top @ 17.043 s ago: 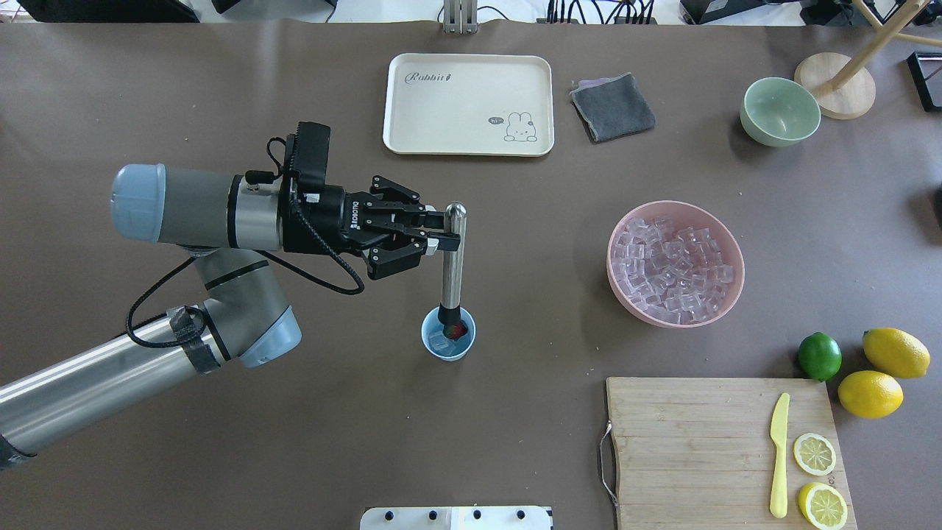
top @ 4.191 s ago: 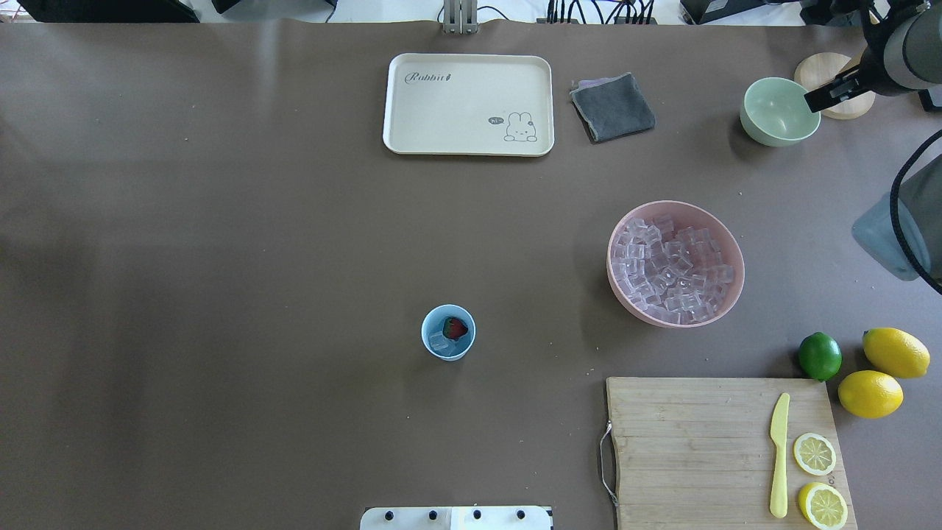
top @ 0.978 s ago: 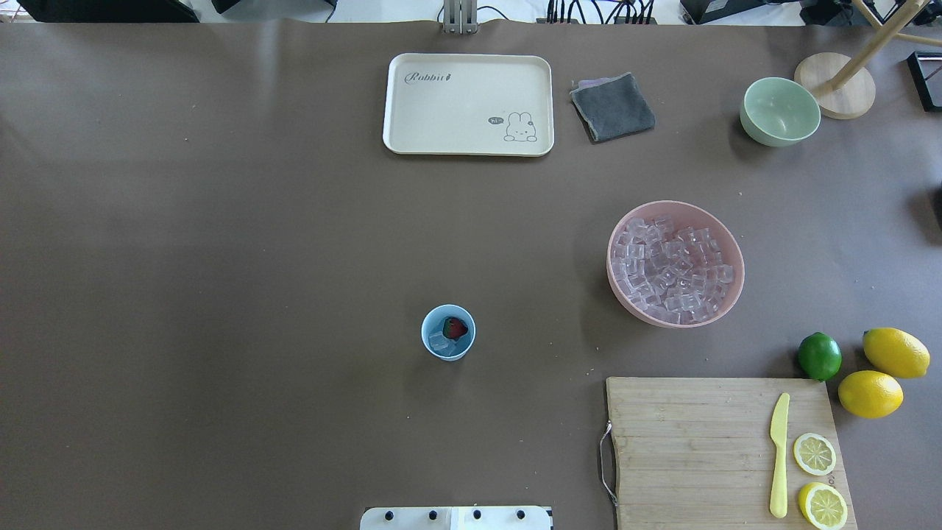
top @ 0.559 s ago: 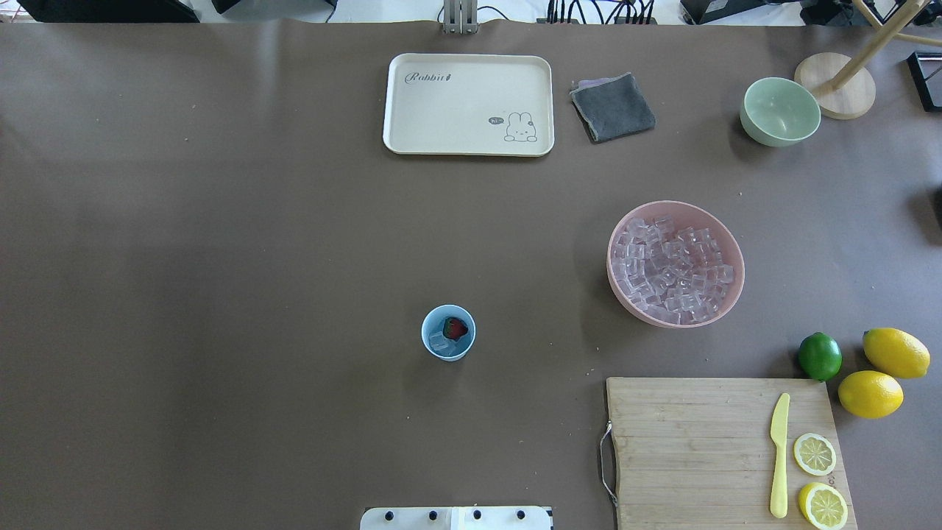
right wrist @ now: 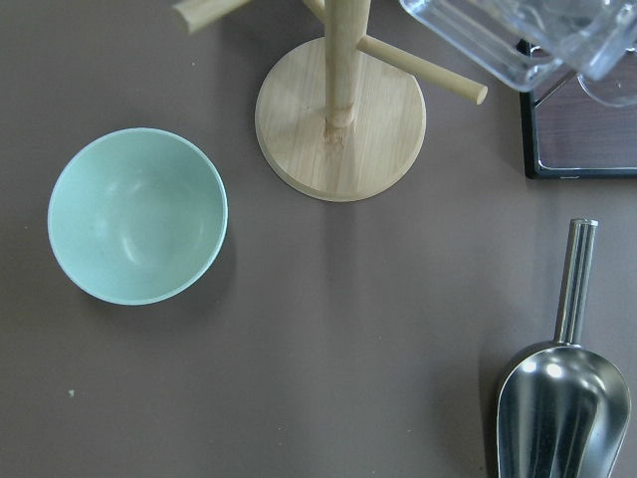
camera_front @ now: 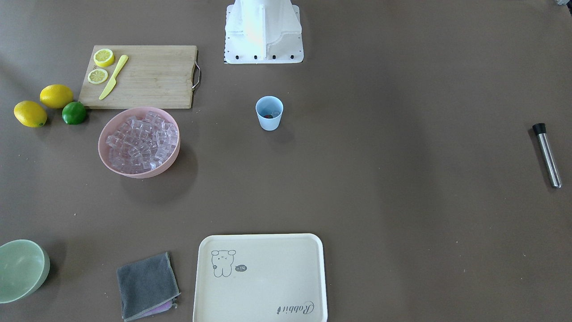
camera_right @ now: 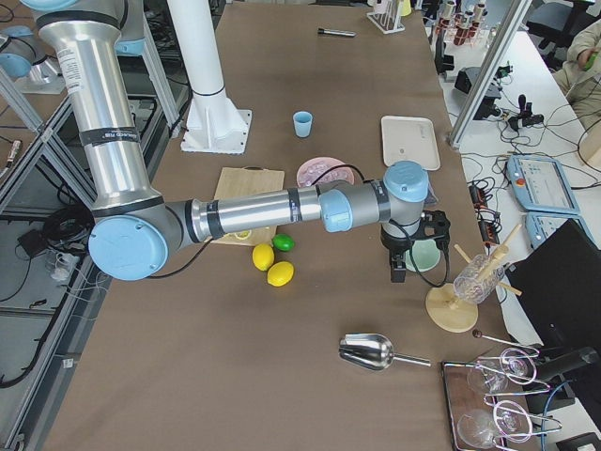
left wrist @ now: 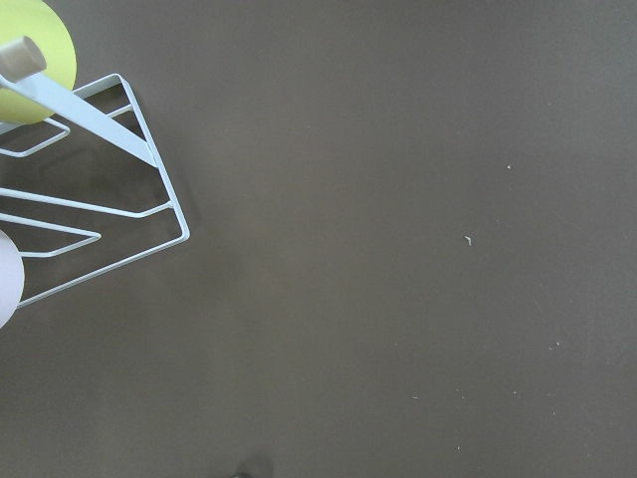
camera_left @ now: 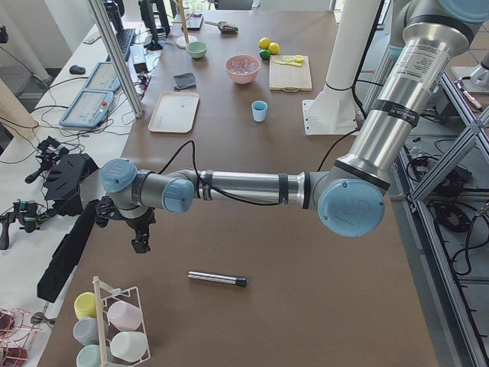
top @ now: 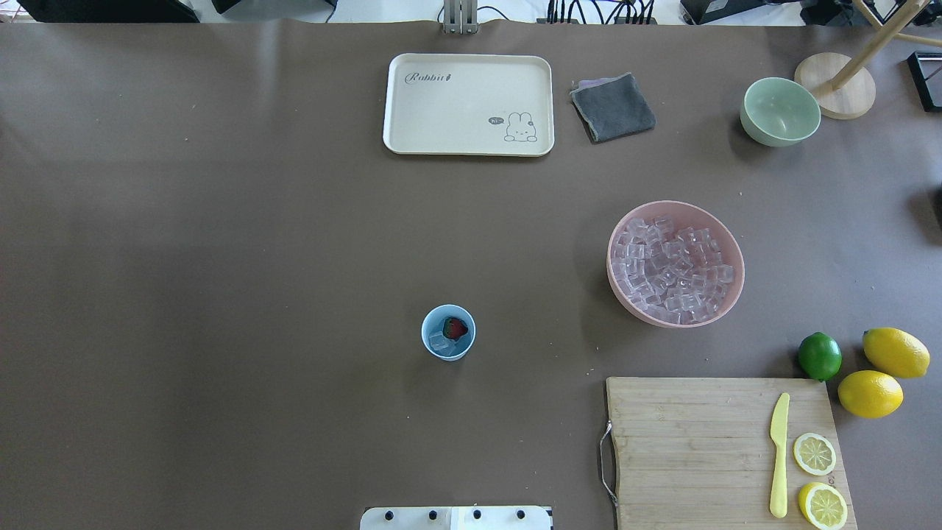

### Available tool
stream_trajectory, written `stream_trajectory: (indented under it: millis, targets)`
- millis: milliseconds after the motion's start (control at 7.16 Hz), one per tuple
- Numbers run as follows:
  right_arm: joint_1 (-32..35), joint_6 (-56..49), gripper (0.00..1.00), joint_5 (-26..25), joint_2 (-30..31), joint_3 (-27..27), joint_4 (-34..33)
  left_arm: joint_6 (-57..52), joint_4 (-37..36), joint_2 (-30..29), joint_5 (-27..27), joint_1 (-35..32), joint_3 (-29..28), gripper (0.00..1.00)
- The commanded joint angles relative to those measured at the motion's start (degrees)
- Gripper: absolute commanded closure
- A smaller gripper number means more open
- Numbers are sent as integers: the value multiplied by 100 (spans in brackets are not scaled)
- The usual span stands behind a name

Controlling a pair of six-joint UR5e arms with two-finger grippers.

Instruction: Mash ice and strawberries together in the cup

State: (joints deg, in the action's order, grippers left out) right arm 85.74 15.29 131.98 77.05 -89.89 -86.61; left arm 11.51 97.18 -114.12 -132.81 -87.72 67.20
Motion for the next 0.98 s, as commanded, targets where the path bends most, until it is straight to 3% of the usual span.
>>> stream_trajectory:
  millis: [0, 838]
  targets:
    - [-22, -70, 0, -84, -41, -178, -199, 18, -85, -32, 89, -96, 3, 2]
    - [-154, -71, 0, -216, -50, -195, -164, -25, 11, 21, 71, -44, 179, 2]
